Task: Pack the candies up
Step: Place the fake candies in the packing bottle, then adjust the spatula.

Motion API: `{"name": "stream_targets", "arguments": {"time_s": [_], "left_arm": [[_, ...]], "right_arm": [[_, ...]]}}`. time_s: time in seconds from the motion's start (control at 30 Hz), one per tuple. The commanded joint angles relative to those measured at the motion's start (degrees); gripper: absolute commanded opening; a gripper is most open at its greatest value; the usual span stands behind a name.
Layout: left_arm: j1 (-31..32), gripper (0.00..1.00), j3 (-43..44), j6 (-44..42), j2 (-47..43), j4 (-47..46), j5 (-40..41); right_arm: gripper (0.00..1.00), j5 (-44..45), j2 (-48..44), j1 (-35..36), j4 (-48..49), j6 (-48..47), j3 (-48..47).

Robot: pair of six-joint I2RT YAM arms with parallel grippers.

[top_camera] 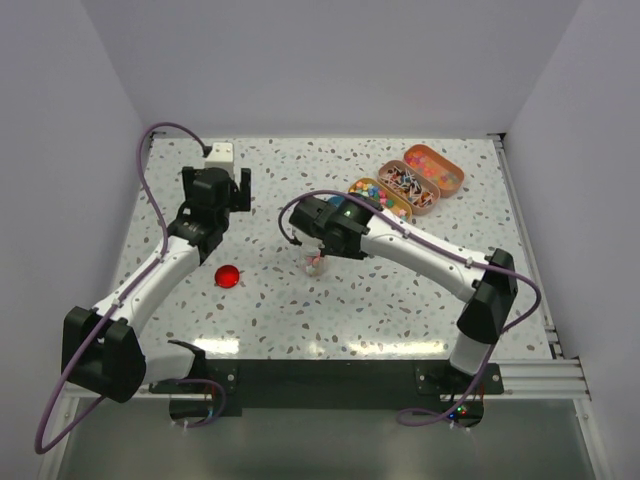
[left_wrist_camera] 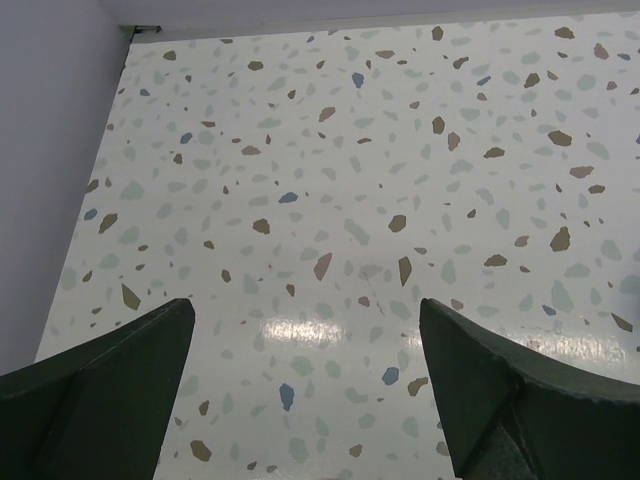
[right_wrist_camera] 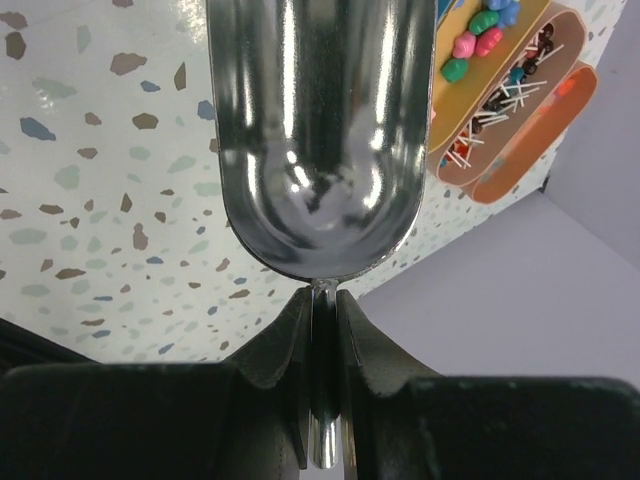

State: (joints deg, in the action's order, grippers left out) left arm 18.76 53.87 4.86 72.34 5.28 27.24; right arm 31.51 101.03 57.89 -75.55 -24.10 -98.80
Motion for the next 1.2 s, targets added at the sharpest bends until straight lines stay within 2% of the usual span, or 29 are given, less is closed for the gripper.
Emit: {"name": "stream_targets", "arguments": {"time_s": [0.0, 0.07, 0.13, 0.17, 0.2, 0.27, 0.3, 0.4, 0.6, 0.9, 1.17], "left_arm": [[-0.4, 1.0, -0.08, -0.64, -0.62, -2.9, -3.41], [-0.31, 1.0, 0.1, -0.56, -0.88, -2.99, -6.22], [-0.22, 1.0, 0.19, 0.76, -1.32, -3.34, -14.46], [-0.22, 1.0, 0.1, 1.02, -1.41, -3.52, -14.5], [-0.13, 1.0, 0.19, 1.29, -1.76, -3.87, -19.37], [0.13, 1.0, 0.01, 1.55, -1.85, -4.31, -24.23], [0.31, 1.0, -0.08, 1.73, -1.85, -5.44, -28.78], [1.62, 1.0, -0.43, 1.55, -1.76, -8.0, -35.83], [4.87, 1.0, -1.75, -0.11, -2.02, -10.9, -45.33], [7.34, 1.0, -2.1, -1.7, -0.8, -11.61, -49.92], [7.43, 1.0, -1.31, -1.52, 0.7, -10.2, -47.2]], "right_arm": [[0.0, -4.24, -5.84, -3.74, 4.6, 2.21, 0.09], [0.0, -6.19, -9.17, -6.11, 7.68, 2.48, 4.12], [0.0, -9.44, -12.94, -7.61, 14.78, 2.3, 9.03], [0.0, -10.75, -12.97, -8.14, 14.82, 2.13, 10.72], [0.0, -12.85, -15.4, -8.4, 18.12, 1.95, 12.39], [0.0, -14.8, -17.53, -9.1, 21.22, 1.77, 16.6], [0.0, -15.76, -19.28, -9.37, 24.19, 1.77, 17.84], [0.0, -19.63, -21.49, -10.34, 28.68, 1.86, 21.37], [0.0, -26.4, -25.27, -12.1, 33.97, 2.04, 24.8], [0.0, -33.07, -27.64, -13.85, 37.13, 2.21, 27.0], [0.0, -36.95, -29.49, -14.21, 39.24, 2.39, 28.4]]}}
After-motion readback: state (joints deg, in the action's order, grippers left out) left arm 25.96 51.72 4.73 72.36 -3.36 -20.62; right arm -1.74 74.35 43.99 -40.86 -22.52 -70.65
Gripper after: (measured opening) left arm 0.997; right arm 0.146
